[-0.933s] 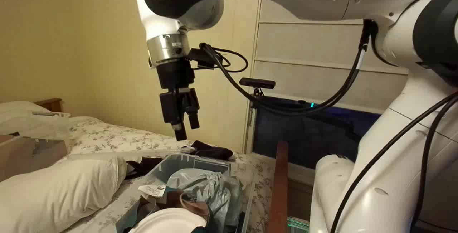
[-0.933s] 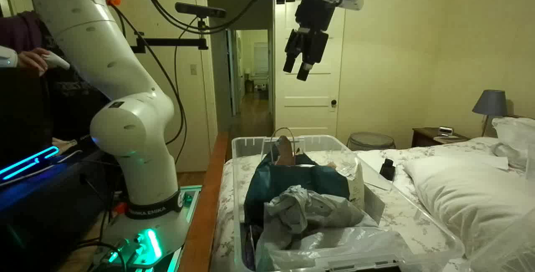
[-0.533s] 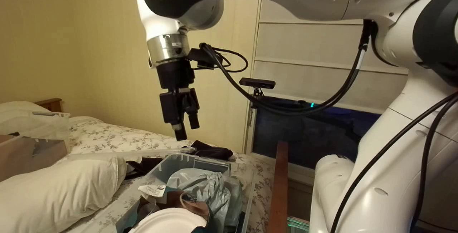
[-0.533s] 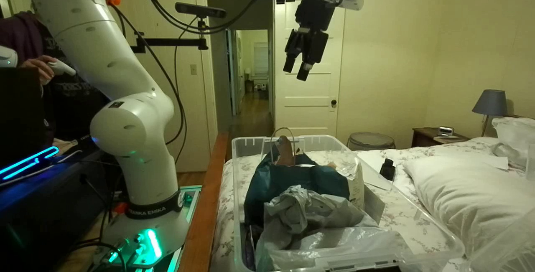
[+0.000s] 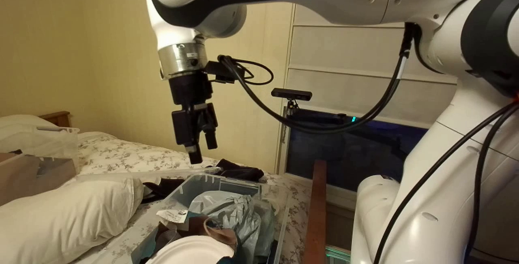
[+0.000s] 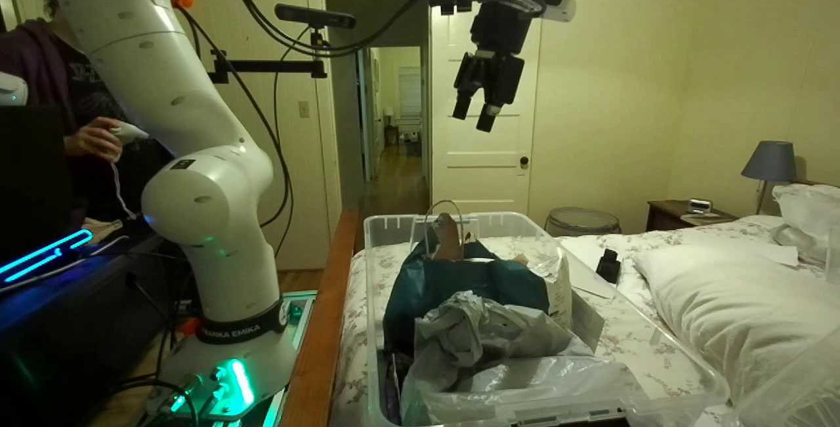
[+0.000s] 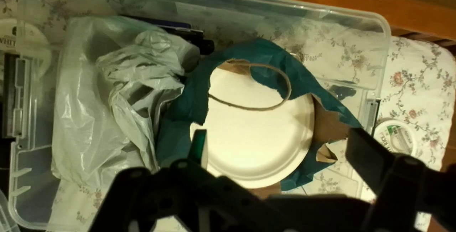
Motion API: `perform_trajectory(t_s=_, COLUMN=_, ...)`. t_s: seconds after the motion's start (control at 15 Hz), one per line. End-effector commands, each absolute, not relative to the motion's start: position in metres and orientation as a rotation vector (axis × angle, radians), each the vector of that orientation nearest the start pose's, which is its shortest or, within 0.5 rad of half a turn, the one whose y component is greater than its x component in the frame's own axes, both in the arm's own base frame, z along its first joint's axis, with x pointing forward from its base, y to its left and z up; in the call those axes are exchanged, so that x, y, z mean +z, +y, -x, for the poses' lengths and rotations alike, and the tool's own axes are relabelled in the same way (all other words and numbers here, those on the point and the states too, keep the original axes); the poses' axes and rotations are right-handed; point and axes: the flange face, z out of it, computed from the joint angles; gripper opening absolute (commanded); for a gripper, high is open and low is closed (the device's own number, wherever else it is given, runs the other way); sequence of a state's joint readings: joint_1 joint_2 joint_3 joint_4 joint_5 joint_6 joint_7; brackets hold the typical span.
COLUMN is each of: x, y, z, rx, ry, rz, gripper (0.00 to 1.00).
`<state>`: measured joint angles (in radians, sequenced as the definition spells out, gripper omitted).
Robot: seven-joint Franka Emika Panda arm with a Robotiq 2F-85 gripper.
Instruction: Put the plates on the pillow
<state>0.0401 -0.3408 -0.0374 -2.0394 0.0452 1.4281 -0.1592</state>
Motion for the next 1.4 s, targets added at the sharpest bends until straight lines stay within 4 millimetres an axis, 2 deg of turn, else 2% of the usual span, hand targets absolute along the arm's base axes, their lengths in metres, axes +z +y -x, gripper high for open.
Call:
perform_trajectory(t_s=0.0, x=0.541, y=0.018, z=-0.458, rx=0.353, ry=-0.371, rz=3.077, gripper=1.00)
perform_trajectory(t_s=0.13, x=0.525, y=0.016, z=-0.474, rx=0.287, ry=-0.413, rz=3.134, gripper=1.00)
perform_trajectory(t_s=0.27, x=0.502, y=0.011, z=-0.485, rx=0.327, ry=-0.542, rz=3.127, gripper=1.00)
perform_trajectory(t_s=0.47, x=0.468, y=0.000, z=-0.495, rx=0.376, ry=-0.729, rz=3.065, gripper=1.00)
perform_trajectory(t_s=0.73, x=0.426, y=0.000, z=-0.504, rx=0.335, ry=-0.909, rz=2.922, gripper=1.00)
perform_trajectory(t_s=1.0, x=0.384, y=0.004, z=-0.500, rx=0.342, ry=-0.903, rz=2.785, gripper=1.00)
perform_trajectory(t_s=1.33, x=0.351, y=0.000, z=-0.487, rx=0.399, ry=-0.807, rz=2.685, gripper=1.00)
